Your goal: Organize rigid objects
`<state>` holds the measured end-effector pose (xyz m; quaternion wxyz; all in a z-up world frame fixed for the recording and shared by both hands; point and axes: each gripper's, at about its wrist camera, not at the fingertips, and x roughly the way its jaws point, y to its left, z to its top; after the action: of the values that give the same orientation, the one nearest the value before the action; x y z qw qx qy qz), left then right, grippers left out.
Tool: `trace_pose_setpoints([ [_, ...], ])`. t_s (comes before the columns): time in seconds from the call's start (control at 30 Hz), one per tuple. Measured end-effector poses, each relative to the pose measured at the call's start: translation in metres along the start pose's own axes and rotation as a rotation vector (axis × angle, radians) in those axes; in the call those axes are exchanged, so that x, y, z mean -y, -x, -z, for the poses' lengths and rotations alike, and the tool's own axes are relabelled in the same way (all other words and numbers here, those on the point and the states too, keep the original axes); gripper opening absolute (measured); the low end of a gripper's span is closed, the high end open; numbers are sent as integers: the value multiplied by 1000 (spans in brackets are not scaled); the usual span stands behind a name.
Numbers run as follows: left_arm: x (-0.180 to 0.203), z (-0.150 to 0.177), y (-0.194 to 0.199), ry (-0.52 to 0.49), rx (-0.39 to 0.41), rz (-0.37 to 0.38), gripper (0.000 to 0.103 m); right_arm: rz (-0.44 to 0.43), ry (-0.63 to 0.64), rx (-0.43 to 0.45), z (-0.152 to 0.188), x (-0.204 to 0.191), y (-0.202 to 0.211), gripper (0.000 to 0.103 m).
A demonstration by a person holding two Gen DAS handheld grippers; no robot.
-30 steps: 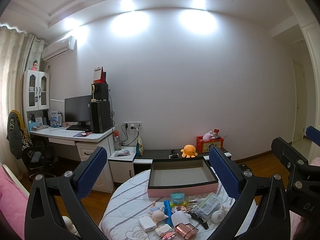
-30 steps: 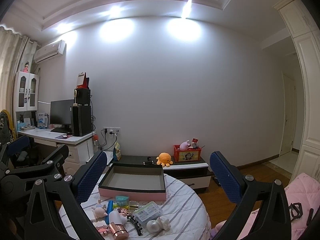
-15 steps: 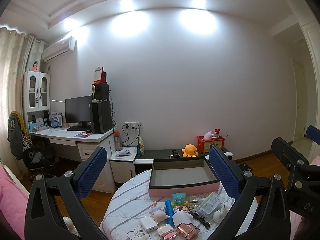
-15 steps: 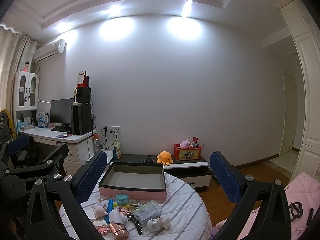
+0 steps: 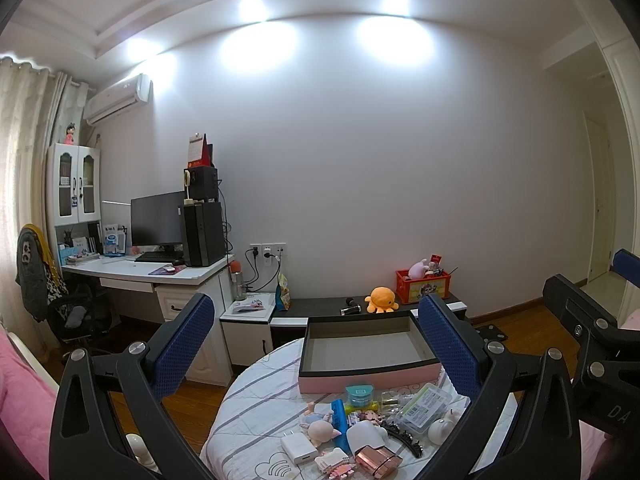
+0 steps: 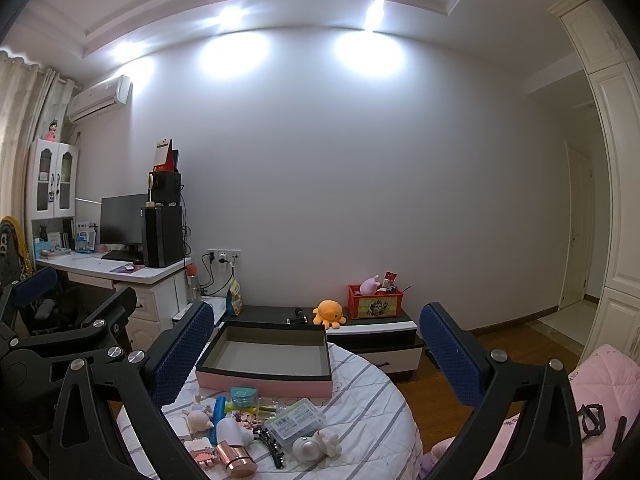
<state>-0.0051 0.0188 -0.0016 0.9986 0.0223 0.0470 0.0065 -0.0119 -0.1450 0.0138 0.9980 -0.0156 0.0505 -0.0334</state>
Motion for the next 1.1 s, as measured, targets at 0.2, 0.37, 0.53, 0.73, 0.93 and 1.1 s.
trace_pose_setpoints([
  [0.2, 2, 1, -1, 0, 1, -1, 103, 0, 2, -7, 0, 0, -3, 103],
  [0.37, 1, 1, 0, -4, -3, -1, 103, -1, 4, -13, 0, -3, -4, 103],
  [0.53, 0, 4, -3, -12, -16, -1, 103, -1, 3, -27, 2, -3, -7, 103],
  [0.73, 1, 8, -7, -27, -33, 4, 103, -9, 3, -46, 6, -4, -12, 103],
  [0.93, 1, 24, -20, -66, -90, 27, 103, -26, -5, -86, 18, -4, -24, 103],
  [1.1, -5, 52, -37, -81, -166, 17, 103, -27, 1, -163, 43, -1, -45, 103],
])
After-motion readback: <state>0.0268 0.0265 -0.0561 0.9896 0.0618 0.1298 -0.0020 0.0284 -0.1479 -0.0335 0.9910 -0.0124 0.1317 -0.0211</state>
